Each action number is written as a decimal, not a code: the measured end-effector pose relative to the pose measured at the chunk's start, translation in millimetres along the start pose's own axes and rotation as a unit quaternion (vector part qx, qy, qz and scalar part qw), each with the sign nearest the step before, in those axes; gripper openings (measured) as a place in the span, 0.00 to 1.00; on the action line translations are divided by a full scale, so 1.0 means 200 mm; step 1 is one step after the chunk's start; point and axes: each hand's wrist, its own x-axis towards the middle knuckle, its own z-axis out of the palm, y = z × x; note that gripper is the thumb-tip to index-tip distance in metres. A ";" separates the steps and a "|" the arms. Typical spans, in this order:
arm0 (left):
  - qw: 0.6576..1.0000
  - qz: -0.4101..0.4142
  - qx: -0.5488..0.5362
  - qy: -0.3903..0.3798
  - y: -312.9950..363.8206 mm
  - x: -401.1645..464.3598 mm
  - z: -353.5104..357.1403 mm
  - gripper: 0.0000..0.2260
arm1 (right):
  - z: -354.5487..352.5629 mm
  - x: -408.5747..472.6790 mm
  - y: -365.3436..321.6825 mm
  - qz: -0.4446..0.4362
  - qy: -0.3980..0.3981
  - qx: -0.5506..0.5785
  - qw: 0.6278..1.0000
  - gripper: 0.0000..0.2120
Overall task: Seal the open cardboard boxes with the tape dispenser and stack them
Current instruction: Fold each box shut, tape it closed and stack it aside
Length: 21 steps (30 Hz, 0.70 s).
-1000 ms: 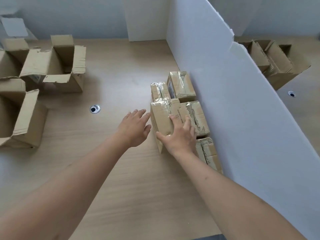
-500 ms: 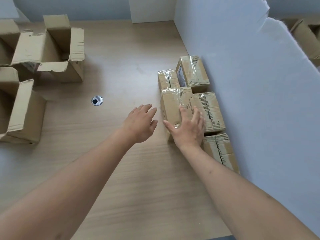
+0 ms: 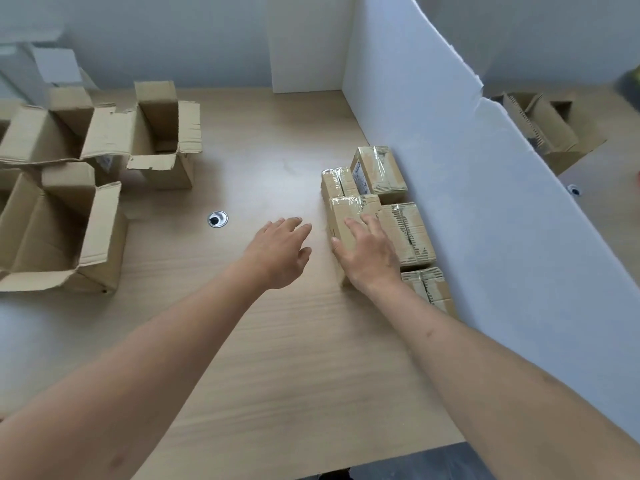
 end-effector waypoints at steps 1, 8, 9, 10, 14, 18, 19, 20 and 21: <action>1.000 0.003 -0.001 0.005 -0.01 -0.04 -0.03 0.25 | -0.03 -0.03 -0.05 -0.008 -0.001 -0.005 1.000 0.27; 0.999 -0.007 0.004 0.053 -0.08 -0.35 -0.23 0.23 | -0.20 -0.21 -0.34 -0.067 -0.018 -0.016 0.997 0.28; 0.998 -0.015 0.004 0.062 -0.09 -0.40 -0.25 0.23 | -0.21 -0.23 -0.38 -0.080 -0.019 -0.017 0.996 0.28; 0.997 -0.023 0.006 0.070 -0.10 -0.45 -0.28 0.23 | -0.23 -0.24 -0.42 -0.094 -0.019 -0.018 0.995 0.28; 0.993 -0.072 0.013 0.093 -0.12 -0.67 -0.33 0.23 | -0.26 -0.32 -0.56 -0.154 -0.025 -0.013 0.988 0.27; 0.986 -0.125 0.009 0.113 -0.11 -0.91 -0.33 0.22 | -0.27 -0.45 -0.66 -0.214 -0.057 -0.017 0.975 0.27; 0.984 -0.132 0.007 0.120 -0.11 -0.97 -0.33 0.22 | -0.27 -0.48 -0.67 -0.226 -0.059 -0.019 0.972 0.27; 0.982 -0.140 0.004 0.129 -0.11 -1.03 -0.33 0.22 | -0.26 -0.52 -0.69 -0.238 -0.061 -0.019 0.969 0.26; 0.979 -0.149 0.003 0.137 -0.11 -1.08 -0.32 0.22 | -0.26 -0.55 -0.72 -0.248 -0.064 -0.017 0.967 0.26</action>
